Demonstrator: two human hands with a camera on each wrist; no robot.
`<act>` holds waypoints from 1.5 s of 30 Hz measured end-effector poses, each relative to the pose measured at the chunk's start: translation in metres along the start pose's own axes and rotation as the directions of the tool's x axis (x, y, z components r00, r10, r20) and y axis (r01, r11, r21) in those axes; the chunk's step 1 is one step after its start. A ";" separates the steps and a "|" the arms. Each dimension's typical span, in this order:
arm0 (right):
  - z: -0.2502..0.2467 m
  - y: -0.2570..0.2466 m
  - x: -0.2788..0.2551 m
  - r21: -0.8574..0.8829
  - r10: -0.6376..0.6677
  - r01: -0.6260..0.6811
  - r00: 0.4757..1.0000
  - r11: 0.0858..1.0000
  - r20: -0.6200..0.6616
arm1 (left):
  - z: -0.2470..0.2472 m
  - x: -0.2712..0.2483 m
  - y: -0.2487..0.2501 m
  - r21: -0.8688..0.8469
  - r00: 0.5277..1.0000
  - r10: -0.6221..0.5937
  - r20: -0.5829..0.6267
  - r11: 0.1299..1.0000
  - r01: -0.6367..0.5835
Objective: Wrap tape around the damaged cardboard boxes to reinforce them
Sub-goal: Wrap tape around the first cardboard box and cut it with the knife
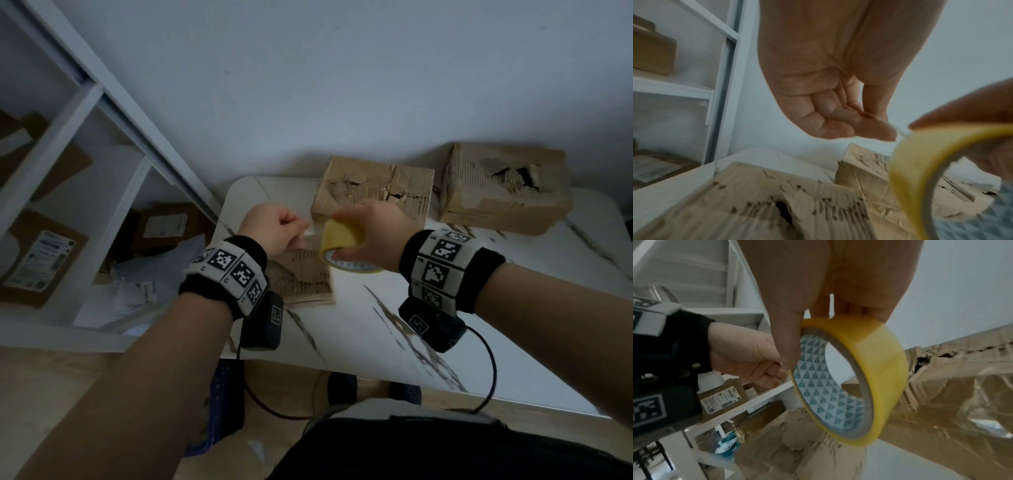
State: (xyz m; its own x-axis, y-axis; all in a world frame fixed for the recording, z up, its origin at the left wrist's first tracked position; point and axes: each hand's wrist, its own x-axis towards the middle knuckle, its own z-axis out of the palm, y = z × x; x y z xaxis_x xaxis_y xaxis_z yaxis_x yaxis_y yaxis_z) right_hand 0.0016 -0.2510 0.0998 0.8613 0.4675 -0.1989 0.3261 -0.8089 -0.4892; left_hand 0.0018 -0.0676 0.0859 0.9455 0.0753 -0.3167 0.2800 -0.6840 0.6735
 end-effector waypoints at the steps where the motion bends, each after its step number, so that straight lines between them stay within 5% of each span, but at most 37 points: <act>1: -0.001 -0.001 0.002 -0.032 0.004 -0.004 1.000 0.999 0.028 | -0.003 0.000 -0.001 -0.008 1.000 0.002 0.004 1.000 -0.002; 9: 0.007 -0.006 0.010 -0.074 0.030 -0.018 0.987 0.997 0.160 | -0.005 -0.009 -0.015 0.025 0.999 -0.042 0.006 0.999 0.042; 15: 0.008 -0.004 0.005 -0.020 0.131 -0.130 0.989 0.991 0.074 | -0.011 -0.010 -0.022 -0.077 0.998 -0.053 -0.018 0.996 0.051; 19: 0.013 0.001 0.008 0.285 0.203 -0.221 0.975 0.933 0.091 | -0.013 -0.009 -0.027 -0.068 0.999 -0.045 -0.026 0.997 0.043; 22: 0.015 0.004 0.012 0.361 0.217 -0.227 0.974 0.905 0.068 | -0.013 -0.011 -0.031 -0.104 0.998 -0.042 -0.045 0.994 0.037; 28: 0.012 0.007 0.014 0.158 0.144 -0.142 0.990 0.977 -0.002 | -0.010 -0.011 -0.035 -0.125 0.997 -0.038 -0.069 0.992 0.029; 45: 0.022 -0.008 0.029 -0.185 0.213 -0.186 0.967 0.965 0.139 | -0.020 -0.014 -0.059 -0.084 0.992 -0.032 -0.119 0.996 0.022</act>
State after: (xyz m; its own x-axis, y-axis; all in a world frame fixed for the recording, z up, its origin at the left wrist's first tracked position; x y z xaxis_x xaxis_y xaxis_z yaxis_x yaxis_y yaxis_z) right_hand 0.0151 -0.2232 0.0794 0.8485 0.3289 -0.4146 0.2264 -0.9337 -0.2775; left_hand -0.0248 -0.0137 0.0646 0.9491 0.1830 -0.2562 0.3137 -0.6192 0.7198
